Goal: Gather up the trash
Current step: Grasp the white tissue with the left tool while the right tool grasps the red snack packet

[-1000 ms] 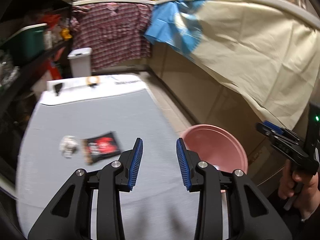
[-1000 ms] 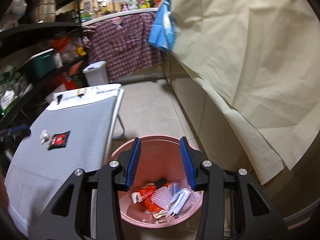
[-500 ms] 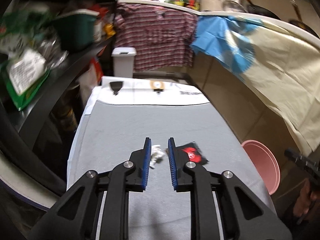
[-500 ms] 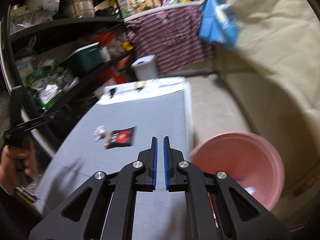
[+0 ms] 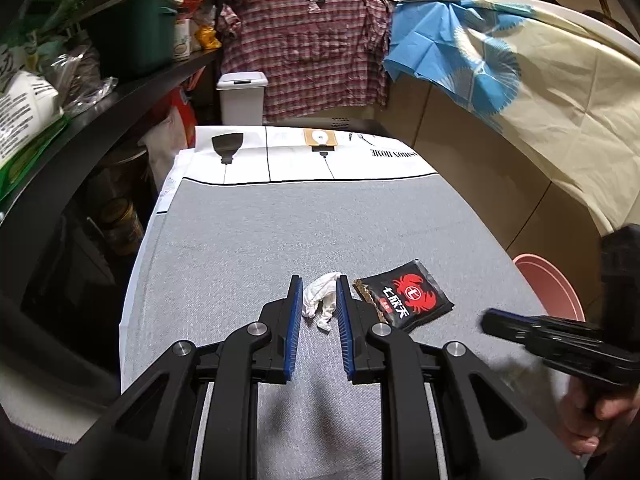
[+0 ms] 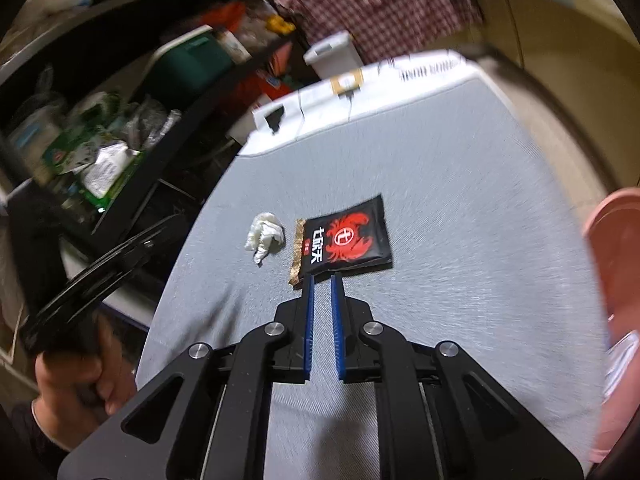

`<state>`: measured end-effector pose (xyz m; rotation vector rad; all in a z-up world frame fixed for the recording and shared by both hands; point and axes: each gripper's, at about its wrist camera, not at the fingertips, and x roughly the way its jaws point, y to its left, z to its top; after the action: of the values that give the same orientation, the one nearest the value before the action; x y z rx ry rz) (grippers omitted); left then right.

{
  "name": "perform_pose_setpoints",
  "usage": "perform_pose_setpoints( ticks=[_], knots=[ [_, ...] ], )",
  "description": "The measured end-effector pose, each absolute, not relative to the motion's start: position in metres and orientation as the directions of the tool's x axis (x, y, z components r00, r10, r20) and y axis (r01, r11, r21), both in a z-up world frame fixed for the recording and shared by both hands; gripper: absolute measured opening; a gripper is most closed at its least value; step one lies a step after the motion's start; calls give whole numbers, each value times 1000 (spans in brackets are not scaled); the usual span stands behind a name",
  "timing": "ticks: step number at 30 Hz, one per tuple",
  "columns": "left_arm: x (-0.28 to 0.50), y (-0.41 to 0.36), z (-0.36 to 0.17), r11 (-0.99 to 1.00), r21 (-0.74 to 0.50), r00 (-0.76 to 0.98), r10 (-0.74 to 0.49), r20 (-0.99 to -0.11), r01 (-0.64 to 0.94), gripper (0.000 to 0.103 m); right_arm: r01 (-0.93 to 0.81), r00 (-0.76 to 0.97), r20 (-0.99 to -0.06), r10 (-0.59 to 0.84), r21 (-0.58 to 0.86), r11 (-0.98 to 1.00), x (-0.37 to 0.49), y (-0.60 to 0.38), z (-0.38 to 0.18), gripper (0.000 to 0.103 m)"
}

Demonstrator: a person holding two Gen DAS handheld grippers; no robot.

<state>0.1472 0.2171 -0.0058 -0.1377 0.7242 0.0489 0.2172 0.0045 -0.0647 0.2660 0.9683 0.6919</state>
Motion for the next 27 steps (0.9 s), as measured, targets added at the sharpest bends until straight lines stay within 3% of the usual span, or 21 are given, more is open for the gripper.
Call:
perform_pose_setpoints(
  ticks=[2, 5, 13, 18, 21, 27],
  knots=[
    [150, 221, -9, 989, -117, 746, -14, -666, -87, 17, -372, 346, -686, 641, 527, 764, 227, 13, -79, 14],
    [155, 225, -16, 988, -128, 740, -24, -672, -85, 17, -324, 312, -713, 628, 542, 776, 238, 22, -95, 28],
    [175, 238, -38, 980, -174, 707, -59, -705, -92, 18, -299, 322, -699, 638, 564, 769, 259, 31, -99, 31],
    [185, 238, -49, 979, -187, 697, -74, -713, -87, 29, -310, 346, -701, 623, 542, 781, 273, 34, -96, 31],
    [190, 237, -56, 979, -184, 687, -75, -723, -87, 29, -325, 362, -710, 603, 510, 796, 279, 37, -95, 28],
    [199, 231, -69, 984, -161, 659, -68, -749, -81, 29, -358, 370, -728, 578, 462, 811, 282, 42, -97, 7]
  ],
)
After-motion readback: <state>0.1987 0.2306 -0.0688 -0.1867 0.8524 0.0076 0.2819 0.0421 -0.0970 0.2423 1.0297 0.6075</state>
